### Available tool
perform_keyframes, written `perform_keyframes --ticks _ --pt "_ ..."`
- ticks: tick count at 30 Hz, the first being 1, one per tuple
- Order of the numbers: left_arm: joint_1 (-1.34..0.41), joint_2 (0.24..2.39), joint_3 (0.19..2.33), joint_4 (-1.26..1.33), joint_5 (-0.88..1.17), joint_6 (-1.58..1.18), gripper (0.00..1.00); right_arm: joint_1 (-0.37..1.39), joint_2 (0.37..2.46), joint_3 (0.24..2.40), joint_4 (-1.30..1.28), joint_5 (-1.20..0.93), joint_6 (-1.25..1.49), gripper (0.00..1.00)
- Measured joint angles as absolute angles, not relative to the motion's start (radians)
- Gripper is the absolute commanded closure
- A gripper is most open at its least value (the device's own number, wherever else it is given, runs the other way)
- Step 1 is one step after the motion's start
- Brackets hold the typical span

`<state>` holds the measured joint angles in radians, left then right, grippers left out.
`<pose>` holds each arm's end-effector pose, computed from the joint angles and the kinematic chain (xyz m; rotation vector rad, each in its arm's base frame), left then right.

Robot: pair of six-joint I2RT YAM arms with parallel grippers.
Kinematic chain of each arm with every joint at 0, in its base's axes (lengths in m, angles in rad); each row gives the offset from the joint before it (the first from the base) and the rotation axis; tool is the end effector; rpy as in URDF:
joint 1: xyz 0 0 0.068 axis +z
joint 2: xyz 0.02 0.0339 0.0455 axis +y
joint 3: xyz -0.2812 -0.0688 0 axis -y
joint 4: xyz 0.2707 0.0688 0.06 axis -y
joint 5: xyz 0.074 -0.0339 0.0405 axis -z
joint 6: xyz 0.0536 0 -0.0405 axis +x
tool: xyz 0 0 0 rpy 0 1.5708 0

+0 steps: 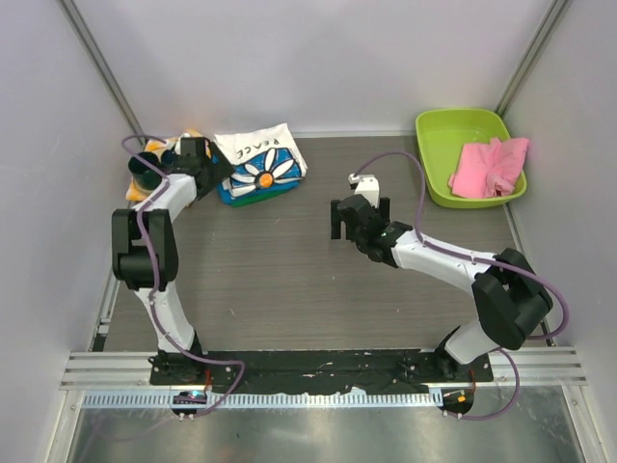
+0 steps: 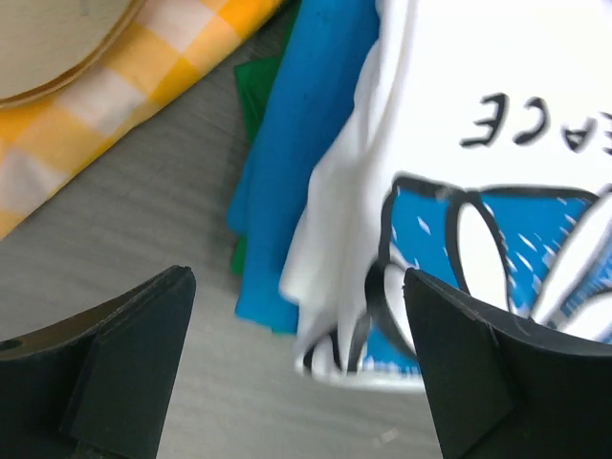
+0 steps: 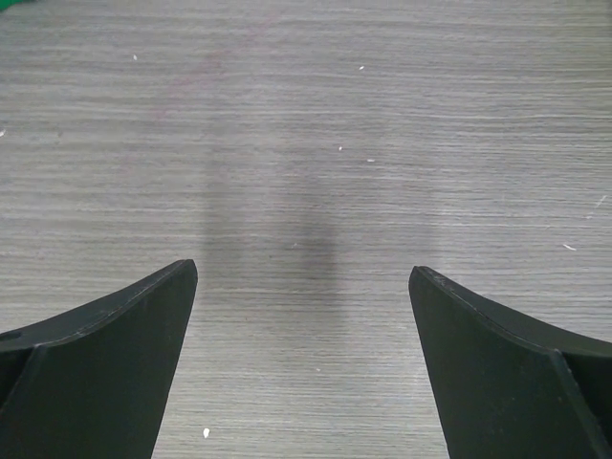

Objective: Fold and stack the t-shirts

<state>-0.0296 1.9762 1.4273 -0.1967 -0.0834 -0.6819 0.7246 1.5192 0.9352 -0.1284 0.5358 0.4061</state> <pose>0.4867 -0.0099 0.1954 -0.7860 2.1912 -0.2638 0.2842 0.2150 0.2166 -0.0743 2.1665 0.0288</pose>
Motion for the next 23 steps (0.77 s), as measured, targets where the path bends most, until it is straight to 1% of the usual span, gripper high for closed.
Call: perform_keyframes --ticks 4,7,12,18,23 --pt "-0.028 1.778 1.370 -0.269 -0.097 -0.699 0.04 0.725 1.519 1.006 -0.215 0.588 0.422 0.00" --pt "-0.030 1.617 1.352 -0.311 -0.111 -0.699 0.01 0.727 1.519 1.068 -0.271 0.651 0.430 0.00" --pt "-0.061 1.344 1.292 -0.377 -0.130 -0.699 0.00 0.732 1.512 1.061 -0.292 0.688 0.448 0.00" --pt "-0.187 1.058 1.068 -0.443 -0.172 -0.709 0.00 0.733 1.445 0.978 -0.299 0.669 0.470 0.00" --pt "-0.203 0.863 0.873 -0.508 -0.202 -0.709 0.00 0.746 1.392 0.962 -0.296 0.673 0.474 0.00"
